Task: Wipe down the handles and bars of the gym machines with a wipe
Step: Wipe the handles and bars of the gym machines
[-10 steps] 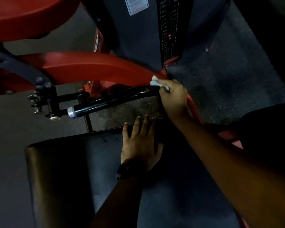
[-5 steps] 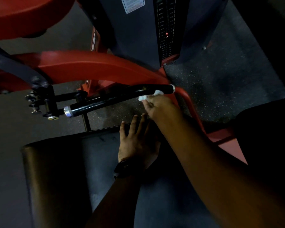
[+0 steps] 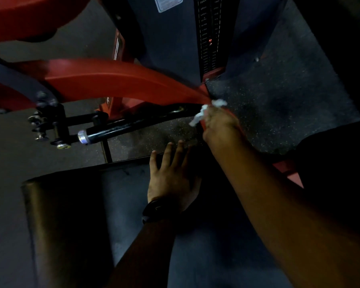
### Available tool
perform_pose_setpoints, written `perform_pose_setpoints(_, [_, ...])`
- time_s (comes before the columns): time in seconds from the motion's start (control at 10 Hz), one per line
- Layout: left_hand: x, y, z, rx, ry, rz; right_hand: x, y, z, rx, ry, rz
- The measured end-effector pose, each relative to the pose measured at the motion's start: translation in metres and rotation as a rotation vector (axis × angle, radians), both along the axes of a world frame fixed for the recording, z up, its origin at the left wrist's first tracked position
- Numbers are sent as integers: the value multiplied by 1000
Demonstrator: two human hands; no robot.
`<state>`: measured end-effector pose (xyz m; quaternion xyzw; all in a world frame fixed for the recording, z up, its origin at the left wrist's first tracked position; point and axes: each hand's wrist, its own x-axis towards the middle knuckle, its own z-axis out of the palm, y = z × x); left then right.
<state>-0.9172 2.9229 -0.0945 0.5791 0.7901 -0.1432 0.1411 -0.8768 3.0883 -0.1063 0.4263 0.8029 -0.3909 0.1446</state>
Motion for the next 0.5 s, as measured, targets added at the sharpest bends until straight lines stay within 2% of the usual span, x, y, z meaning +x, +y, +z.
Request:
perform_pose_setpoints(0.1, [-1,2,-1,39,-2,-4,-13,9,-18,-368,632,-993])
perform_pose_setpoints(0.2, [1,2,-1,9,-2,8,-8,4,-24,-6,614,-1031])
perform_pose_setpoints(0.3, [1,3,2,11,8,4,-12,4,-30,37,634,-986])
perform_pose_setpoints(0.4, [1,3,0,-1,8,5,-12,3,-27,97,571,-937])
perform_pose_setpoints(0.5, [2,3,0,35,10,-1,5,4,-21,263,616,-486])
